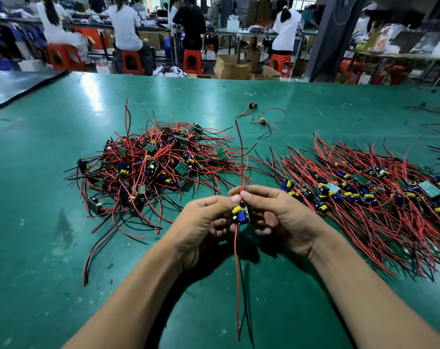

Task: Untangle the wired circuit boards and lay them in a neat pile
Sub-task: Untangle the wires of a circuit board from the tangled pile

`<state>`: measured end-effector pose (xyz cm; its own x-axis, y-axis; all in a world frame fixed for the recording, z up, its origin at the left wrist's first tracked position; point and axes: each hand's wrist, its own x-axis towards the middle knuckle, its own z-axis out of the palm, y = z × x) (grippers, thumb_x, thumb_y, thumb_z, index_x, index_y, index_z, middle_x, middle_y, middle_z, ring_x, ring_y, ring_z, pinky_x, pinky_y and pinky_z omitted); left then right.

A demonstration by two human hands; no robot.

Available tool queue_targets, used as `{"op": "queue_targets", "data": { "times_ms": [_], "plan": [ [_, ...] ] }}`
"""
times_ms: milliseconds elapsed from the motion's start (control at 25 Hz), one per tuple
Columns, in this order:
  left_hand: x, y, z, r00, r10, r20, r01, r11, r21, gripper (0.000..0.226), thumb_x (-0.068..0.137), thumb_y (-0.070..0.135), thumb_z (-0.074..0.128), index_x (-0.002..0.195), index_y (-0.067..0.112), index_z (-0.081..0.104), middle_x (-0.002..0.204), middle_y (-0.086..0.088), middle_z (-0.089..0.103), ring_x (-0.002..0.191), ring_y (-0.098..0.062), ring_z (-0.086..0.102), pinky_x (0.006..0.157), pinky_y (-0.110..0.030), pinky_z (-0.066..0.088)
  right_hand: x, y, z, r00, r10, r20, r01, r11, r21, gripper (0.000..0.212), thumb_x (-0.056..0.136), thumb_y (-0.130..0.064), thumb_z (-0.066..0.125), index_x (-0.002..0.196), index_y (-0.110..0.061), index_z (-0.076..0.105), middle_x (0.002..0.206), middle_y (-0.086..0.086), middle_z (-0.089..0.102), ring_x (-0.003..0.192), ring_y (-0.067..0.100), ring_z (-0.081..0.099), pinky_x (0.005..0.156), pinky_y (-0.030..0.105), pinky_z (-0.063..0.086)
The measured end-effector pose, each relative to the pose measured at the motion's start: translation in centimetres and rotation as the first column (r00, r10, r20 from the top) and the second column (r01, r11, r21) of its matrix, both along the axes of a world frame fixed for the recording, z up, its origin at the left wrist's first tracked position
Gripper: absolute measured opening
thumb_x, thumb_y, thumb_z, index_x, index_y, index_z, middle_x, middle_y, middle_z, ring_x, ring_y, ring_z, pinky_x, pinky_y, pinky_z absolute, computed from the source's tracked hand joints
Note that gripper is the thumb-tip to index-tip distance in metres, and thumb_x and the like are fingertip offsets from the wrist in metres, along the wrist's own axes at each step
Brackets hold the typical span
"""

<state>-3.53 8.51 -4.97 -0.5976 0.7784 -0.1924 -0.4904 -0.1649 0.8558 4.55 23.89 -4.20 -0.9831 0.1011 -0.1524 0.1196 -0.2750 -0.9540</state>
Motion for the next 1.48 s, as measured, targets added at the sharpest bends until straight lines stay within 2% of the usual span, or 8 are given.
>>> {"op": "queue_targets", "data": {
  "times_ms": [280,480,600,800,880,960,1080,1480],
  "plan": [
    [0.4,0.1,0.3,0.995,0.04,-0.087,-0.043,0.999,-0.03,0.011,0.07,0.017,0.075,0.071,0.007,0.07,0.063,-0.004,0.057,0.056,-0.014,0.046,0.051,-0.019,0.045,-0.1,0.1,0.2,0.999,-0.042,0.002,0.041,0.998,0.057,0.028,0.076,-0.029,0.079,0.099,-0.014,0.077,0.078,-0.001,0.066,0.061,0.012,0.043,0.04,0.016,0.03],
    [0.8,0.4,0.1,0.979,0.153,-0.136,-0.159,0.987,-0.03,0.012,0.088,0.01,0.065,0.083,0.003,0.073,0.072,-0.015,0.057,0.072,-0.027,0.049,0.076,-0.046,0.044,-0.2,-0.8,0.5,0.989,-0.145,0.001,0.143,0.972,0.185,0.017,0.089,-0.026,0.07,0.102,-0.017,0.078,0.083,0.001,0.073,0.067,0.019,0.051,0.052,0.019,0.038],
    [0.9,0.4,0.0,0.956,0.188,-0.226,-0.199,0.98,-0.027,0.014,0.091,0.008,0.063,0.086,0.002,0.075,0.08,-0.019,0.07,0.074,-0.028,0.061,0.072,-0.036,0.053,-0.3,-1.3,0.5,0.985,-0.165,-0.057,0.172,0.972,0.16,0.018,0.092,-0.023,0.068,0.104,-0.012,0.077,0.097,0.012,0.076,0.079,0.022,0.07,0.07,0.033,0.06],
    [0.9,0.5,0.0,0.948,0.117,-0.296,-0.147,0.986,-0.081,0.016,0.091,0.01,0.064,0.084,0.003,0.076,0.08,-0.007,0.072,0.067,-0.019,0.062,0.067,-0.028,0.052,-0.3,-1.1,0.2,0.982,-0.184,-0.04,0.187,0.93,0.315,0.023,0.091,-0.031,0.07,0.099,-0.011,0.079,0.096,0.019,0.075,0.086,0.03,0.067,0.099,0.06,0.049],
    [0.9,0.5,0.1,0.948,0.072,-0.311,-0.109,0.989,-0.102,0.015,0.092,0.006,0.062,0.086,0.002,0.075,0.075,-0.008,0.07,0.062,-0.014,0.062,0.06,-0.02,0.051,-0.4,-1.1,0.0,0.982,-0.189,-0.01,0.187,0.956,0.228,0.024,0.091,-0.03,0.071,0.095,-0.008,0.078,0.089,0.024,0.071,0.079,0.031,0.063,0.092,0.063,0.049],
    [1.0,0.5,0.2,0.941,0.026,-0.337,-0.071,0.99,-0.122,0.012,0.091,0.005,0.064,0.087,-0.001,0.074,0.072,-0.008,0.069,0.058,-0.011,0.059,0.053,-0.015,0.047,-0.4,-0.9,0.0,0.975,-0.223,0.01,0.219,0.962,0.162,0.024,0.09,-0.031,0.07,0.092,-0.008,0.078,0.071,0.02,0.061,0.063,0.024,0.058,0.073,0.048,0.057],
    [1.1,0.5,0.1,0.91,-0.034,-0.412,-0.044,0.983,-0.178,0.011,0.088,0.008,0.068,0.08,0.003,0.074,0.07,-0.01,0.069,0.061,-0.017,0.056,0.055,-0.019,0.045,-0.7,0.0,0.0,0.937,-0.348,0.0,0.344,0.926,0.154,0.024,0.092,-0.033,0.067,0.085,-0.013,0.078,0.057,-0.002,0.03,0.042,0.007,0.027,0.038,0.016,0.026],
    [1.4,0.1,0.5,0.929,-0.089,-0.36,0.031,0.986,-0.164,0.017,0.089,0.005,0.065,0.076,0.008,0.075,0.071,-0.013,0.072,0.056,-0.012,0.061,0.054,-0.015,0.047,-1.0,1.0,0.7,0.905,-0.416,0.089,0.423,0.861,-0.284,0.028,0.097,-0.029,0.059,0.081,-0.009,0.072,0.057,-0.007,0.037,0.033,0.002,0.023,0.03,0.013,0.019]
  ]
}}
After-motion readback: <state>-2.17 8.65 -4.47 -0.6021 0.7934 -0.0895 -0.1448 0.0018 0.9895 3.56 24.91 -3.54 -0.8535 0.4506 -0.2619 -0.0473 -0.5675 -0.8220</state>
